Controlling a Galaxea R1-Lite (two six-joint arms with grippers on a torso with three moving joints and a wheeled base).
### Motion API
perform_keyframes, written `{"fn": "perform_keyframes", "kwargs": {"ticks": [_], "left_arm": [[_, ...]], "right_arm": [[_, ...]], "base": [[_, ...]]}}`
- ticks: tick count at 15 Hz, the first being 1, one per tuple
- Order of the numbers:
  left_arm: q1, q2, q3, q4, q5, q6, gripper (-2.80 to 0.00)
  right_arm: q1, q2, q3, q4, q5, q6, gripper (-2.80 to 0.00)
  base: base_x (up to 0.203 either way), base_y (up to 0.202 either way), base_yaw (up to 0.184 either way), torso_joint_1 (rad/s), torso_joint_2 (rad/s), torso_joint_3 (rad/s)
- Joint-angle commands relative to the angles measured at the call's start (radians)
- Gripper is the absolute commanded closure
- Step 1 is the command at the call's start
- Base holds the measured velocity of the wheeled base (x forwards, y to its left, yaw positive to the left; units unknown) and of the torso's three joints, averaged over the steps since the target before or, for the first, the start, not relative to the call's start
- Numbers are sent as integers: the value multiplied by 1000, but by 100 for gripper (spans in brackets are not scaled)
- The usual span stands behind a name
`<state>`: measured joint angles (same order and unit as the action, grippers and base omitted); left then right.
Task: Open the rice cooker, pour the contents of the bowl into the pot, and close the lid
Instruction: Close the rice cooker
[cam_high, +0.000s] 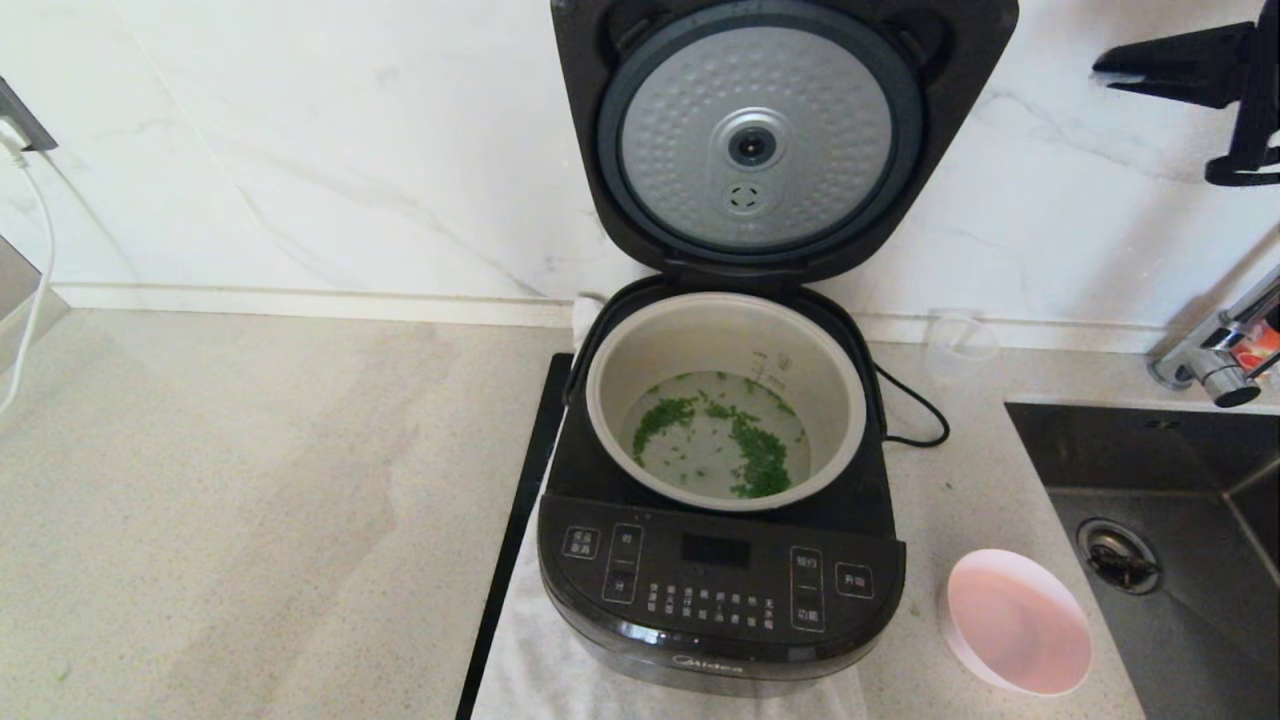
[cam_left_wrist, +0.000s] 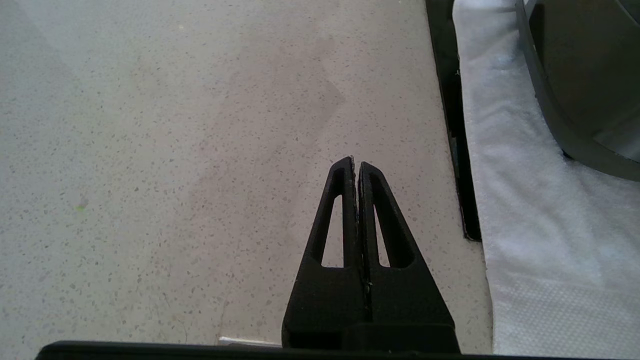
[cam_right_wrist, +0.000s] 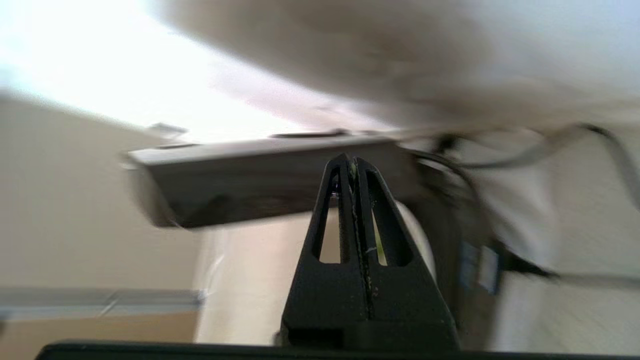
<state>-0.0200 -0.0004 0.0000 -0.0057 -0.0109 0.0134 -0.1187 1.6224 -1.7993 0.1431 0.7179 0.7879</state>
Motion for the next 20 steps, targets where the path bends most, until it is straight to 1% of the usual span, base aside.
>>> {"fn": "perform_keyframes", "kwargs": {"ticks": [1,3,5,6,9,13,16,20], "left_arm": [[0,-1,2,0,0,0,0],[0,-1,2,0,0,0,0],[0,-1,2,0,0,0,0],[0,-1,2,0,0,0,0],[0,-1,2,0,0,0,0],[0,-1,2,0,0,0,0],[0,-1,2,0,0,0,0],[0,-1,2,0,0,0,0]], "right_arm": [[6,67,-9,-97,45,32,0],[26,98,-12,-210,74,92,0],[41,142,-23,-294,88,111,0],[56,168,-49,-311,94,112,0],[103,232,-121,-318,97,113,0],[174,249,-132,-348,97,111,0],[191,255,-132,-372,94,111,0],[215,225,-125,-357,98,113,0]], "base": [[0,0,0,0,0,0],[0,0,0,0,0,0],[0,0,0,0,0,0],[0,0,0,0,0,0],[0,0,0,0,0,0],[0,0,0,0,0,0],[0,0,0,0,0,0],[0,0,0,0,0,0]]}}
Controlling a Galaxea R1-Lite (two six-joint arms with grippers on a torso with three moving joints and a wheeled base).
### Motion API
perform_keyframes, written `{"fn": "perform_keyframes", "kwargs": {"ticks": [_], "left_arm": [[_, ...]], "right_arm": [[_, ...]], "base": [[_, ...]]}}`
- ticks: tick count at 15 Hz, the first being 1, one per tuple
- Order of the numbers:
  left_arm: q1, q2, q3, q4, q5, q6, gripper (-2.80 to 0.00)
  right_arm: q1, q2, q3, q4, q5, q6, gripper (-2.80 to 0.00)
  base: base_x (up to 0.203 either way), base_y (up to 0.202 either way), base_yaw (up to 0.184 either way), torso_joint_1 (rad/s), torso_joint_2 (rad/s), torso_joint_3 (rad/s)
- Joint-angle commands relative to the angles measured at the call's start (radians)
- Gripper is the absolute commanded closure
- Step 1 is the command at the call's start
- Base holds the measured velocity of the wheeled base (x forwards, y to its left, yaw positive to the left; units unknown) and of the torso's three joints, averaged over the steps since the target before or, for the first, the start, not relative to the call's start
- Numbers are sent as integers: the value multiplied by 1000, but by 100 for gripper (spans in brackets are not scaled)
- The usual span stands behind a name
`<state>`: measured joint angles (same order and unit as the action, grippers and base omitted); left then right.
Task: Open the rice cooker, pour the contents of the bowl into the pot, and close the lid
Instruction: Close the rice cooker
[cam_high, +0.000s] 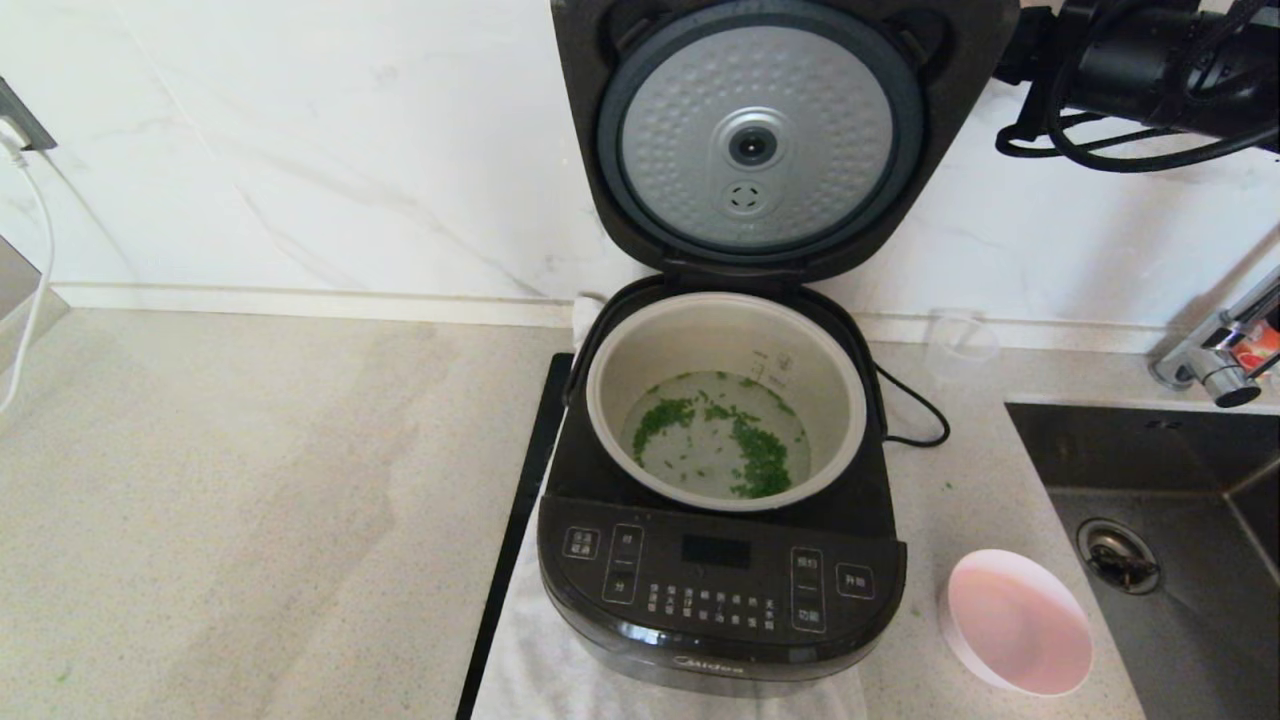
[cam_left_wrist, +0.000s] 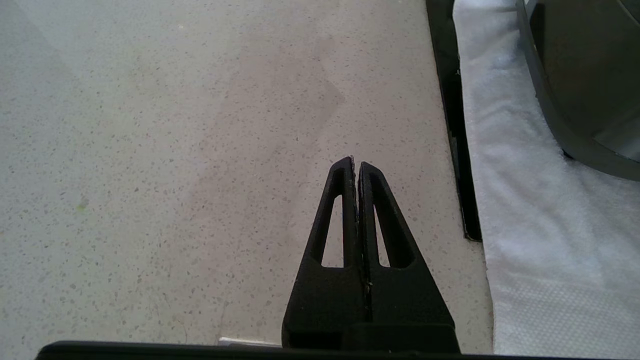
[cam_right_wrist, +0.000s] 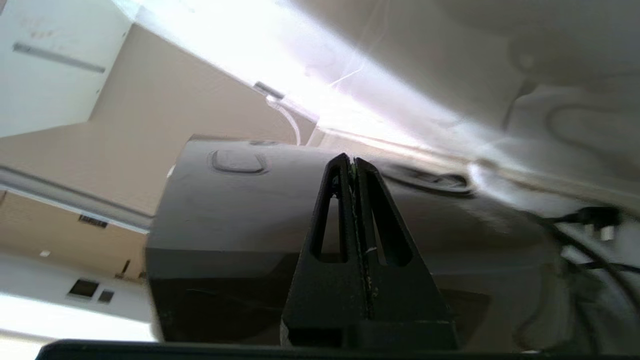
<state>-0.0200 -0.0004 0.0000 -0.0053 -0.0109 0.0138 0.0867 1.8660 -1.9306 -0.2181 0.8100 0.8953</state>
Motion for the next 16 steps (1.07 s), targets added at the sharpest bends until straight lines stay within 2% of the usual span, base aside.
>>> {"fn": "perform_keyframes", "kwargs": {"ticks": [1,4,7,11,16], "left_arm": [[0,-1,2,-1,0,0,0],[0,-1,2,-1,0,0,0],[0,-1,2,-1,0,0,0],[0,-1,2,-1,0,0,0],[0,-1,2,-1,0,0,0]], "right_arm": [[13,-35,16,12,14,7,0],[25,-81,32,108,50,45,0],[30,-132,94,185,67,47,0],[53,-196,254,193,104,42,0],[124,-239,435,181,105,30,0]], "base": [[0,0,0,0,0,0],[0,0,0,0,0,0],[0,0,0,0,0,0],[0,0,0,0,0,0],[0,0,0,0,0,0]]}}
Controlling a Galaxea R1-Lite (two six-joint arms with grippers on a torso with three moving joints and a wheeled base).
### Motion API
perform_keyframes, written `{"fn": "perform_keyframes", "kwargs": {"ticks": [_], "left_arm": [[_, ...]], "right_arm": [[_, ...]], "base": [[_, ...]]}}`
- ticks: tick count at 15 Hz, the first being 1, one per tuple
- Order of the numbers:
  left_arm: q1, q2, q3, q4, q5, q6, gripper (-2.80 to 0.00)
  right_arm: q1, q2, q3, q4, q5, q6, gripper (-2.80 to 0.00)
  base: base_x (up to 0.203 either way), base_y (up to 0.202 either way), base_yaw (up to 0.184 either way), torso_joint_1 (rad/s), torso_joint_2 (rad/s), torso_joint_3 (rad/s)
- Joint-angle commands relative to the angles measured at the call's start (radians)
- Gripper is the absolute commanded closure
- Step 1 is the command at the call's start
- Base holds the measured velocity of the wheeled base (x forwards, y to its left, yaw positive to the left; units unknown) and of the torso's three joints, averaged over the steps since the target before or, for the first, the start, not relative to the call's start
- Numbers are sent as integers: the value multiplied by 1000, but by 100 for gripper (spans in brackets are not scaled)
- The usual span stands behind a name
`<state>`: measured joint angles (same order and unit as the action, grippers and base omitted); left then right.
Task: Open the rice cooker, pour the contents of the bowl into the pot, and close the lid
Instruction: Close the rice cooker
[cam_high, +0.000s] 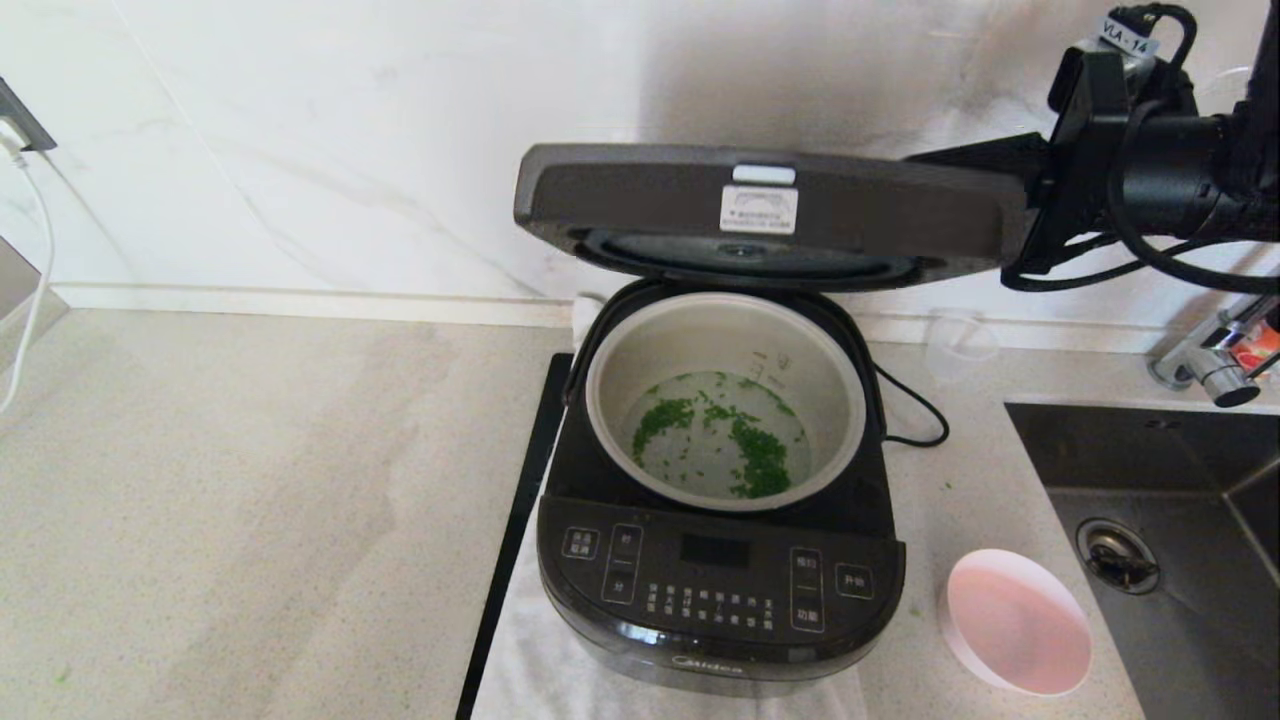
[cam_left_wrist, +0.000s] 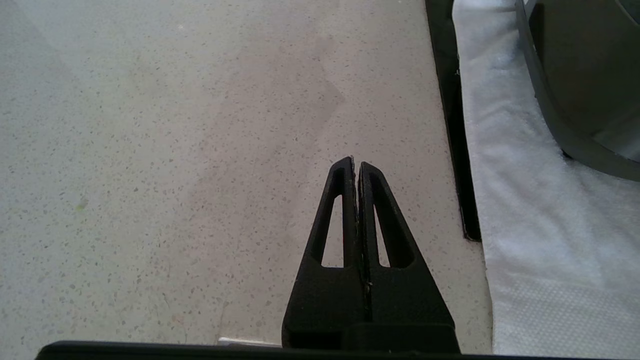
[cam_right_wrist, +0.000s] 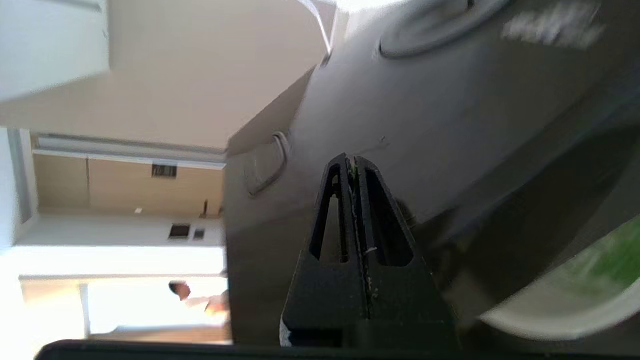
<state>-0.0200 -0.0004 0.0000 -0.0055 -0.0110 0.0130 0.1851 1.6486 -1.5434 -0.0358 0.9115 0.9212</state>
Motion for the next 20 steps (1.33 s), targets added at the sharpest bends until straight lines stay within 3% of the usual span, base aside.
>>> {"fn": "perform_keyframes", "kwargs": {"ticks": [1,11,13,17,20], "left_arm": [[0,-1,2,-1,0,1,0],[0,-1,-23,12,-4,31,0],[0,36,-147,26,-18,34,0],[-1,296,-550,53,-33,3,0],[-1,476,-647,50,-70,-74,0]], "right_arm": [[45,-27,82,-3,2,3,0],[104,-31,371,-49,-4,-50,0],[111,-24,376,-71,-22,-50,0],[122,24,397,-78,-56,-50,0],[131,53,422,-96,-73,-51,0]], "base": [[0,0,0,0,0,0],[0,0,0,0,0,0],[0,0,0,0,0,0],[0,0,0,0,0,0],[0,0,0,0,0,0]]}}
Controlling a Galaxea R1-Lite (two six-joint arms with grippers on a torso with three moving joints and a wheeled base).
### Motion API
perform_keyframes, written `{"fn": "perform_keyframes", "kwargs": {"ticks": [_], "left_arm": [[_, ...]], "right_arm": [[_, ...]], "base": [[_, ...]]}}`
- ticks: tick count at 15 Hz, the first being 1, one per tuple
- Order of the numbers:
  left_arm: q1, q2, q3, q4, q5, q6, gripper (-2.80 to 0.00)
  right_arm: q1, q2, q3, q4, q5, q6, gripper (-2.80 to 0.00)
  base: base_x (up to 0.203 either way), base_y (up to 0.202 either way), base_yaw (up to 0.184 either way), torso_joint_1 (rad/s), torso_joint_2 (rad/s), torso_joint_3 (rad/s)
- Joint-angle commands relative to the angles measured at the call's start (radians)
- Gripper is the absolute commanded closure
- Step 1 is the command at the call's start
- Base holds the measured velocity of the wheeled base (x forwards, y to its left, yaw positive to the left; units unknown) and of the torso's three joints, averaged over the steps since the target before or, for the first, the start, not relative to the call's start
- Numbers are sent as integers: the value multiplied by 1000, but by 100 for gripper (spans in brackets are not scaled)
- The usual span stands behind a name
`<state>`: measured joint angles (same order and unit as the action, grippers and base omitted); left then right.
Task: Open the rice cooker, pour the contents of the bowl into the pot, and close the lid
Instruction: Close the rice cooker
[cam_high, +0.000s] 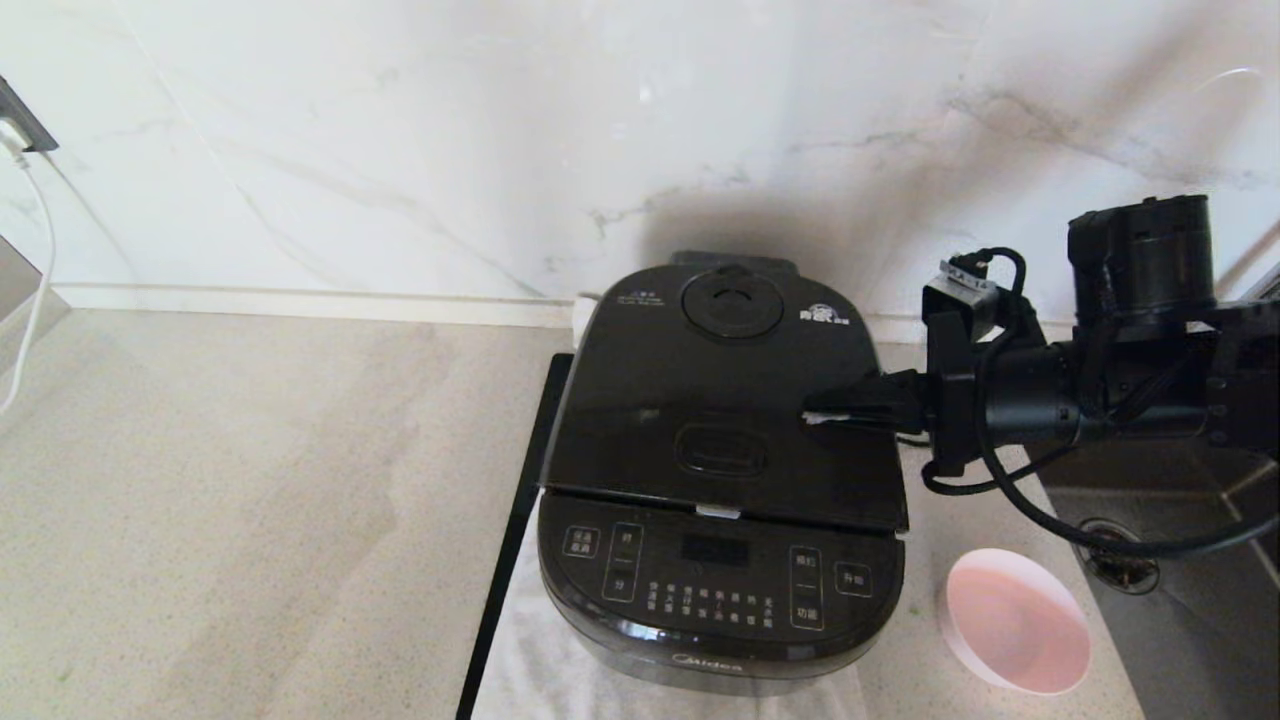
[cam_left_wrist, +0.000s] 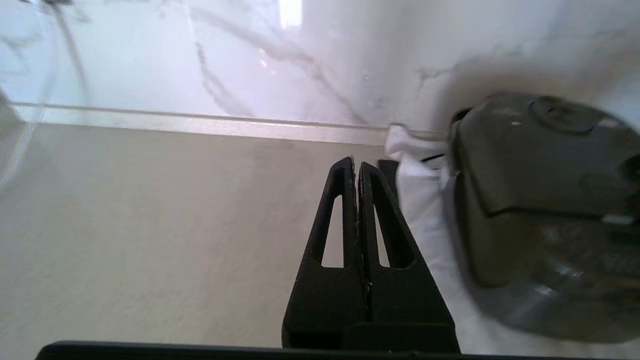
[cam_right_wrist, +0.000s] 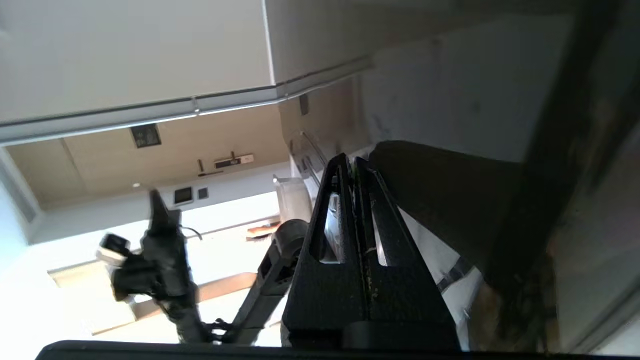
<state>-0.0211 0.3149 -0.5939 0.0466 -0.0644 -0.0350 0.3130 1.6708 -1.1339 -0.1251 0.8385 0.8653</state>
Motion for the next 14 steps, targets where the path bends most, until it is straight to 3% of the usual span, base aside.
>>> {"fn": "perform_keyframes", "kwargs": {"ticks": [1,3,7,10,14], "left_arm": [[-1,233,-91,-3,-44,-78,0],[-3,400,-201,-3,-116,-226,0],[-72,717,-393,1,-390,-551,0],[-219,961,-429,-36,-463,-658,0],[-317,1268,-465,-223,-492,-745,0]], "right_arm": [[5,32,29,-30,-1,4,0],[8,31,53,-87,-1,6,0],[9,36,68,-96,-2,6,0],[9,43,66,-97,-3,4,0],[8,30,65,-100,-3,4,0]], "base": [[0,0,0,0,0,0],[0,0,0,0,0,0],[0,0,0,0,0,0],[0,0,0,0,0,0],[0,0,0,0,0,0]]}}
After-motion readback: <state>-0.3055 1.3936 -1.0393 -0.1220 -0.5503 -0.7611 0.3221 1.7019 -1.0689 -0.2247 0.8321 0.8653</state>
